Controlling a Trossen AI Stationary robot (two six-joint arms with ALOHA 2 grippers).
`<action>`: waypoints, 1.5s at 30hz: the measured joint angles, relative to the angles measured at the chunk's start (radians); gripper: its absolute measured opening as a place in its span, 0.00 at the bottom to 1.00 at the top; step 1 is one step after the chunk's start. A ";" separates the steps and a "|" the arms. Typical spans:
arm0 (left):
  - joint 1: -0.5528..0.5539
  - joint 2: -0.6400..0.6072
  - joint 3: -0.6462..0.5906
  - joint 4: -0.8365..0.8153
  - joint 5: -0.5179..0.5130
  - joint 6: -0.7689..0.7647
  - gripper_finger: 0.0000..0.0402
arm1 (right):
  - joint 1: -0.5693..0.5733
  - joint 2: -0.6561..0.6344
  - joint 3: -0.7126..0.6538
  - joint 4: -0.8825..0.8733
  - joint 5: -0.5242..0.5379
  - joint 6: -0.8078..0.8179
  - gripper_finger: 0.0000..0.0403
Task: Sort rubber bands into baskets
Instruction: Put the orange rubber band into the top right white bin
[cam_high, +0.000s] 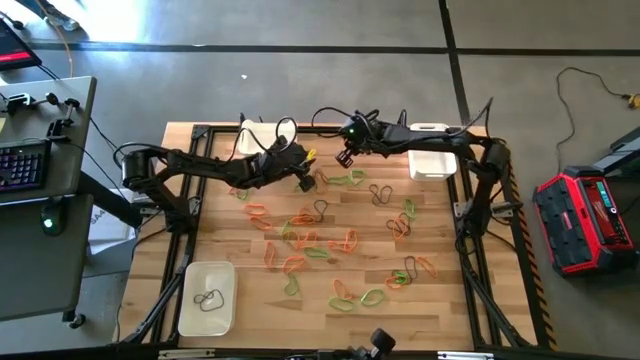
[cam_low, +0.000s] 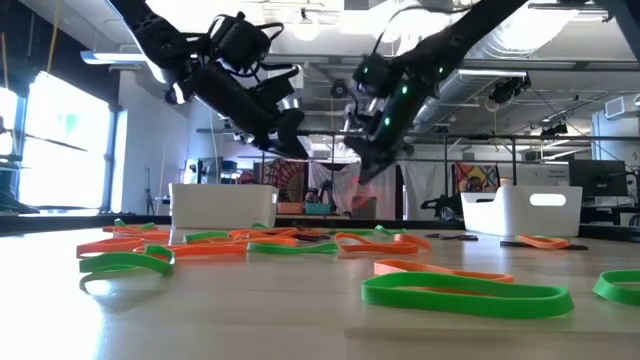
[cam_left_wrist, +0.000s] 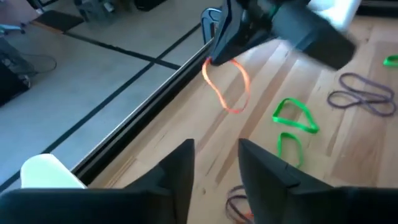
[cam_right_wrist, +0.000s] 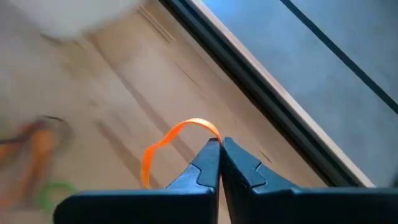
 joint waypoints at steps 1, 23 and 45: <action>0.000 0.000 0.000 0.001 0.000 -0.010 0.31 | 0.002 -0.015 0.000 0.002 -0.006 -0.003 0.00; -0.077 -0.005 0.000 0.146 0.071 0.017 0.04 | -0.004 -0.489 -0.424 0.039 0.096 0.181 0.00; -0.037 -0.042 -0.001 0.143 0.203 -0.017 0.03 | -0.275 -0.776 -0.670 -0.296 0.247 0.432 0.00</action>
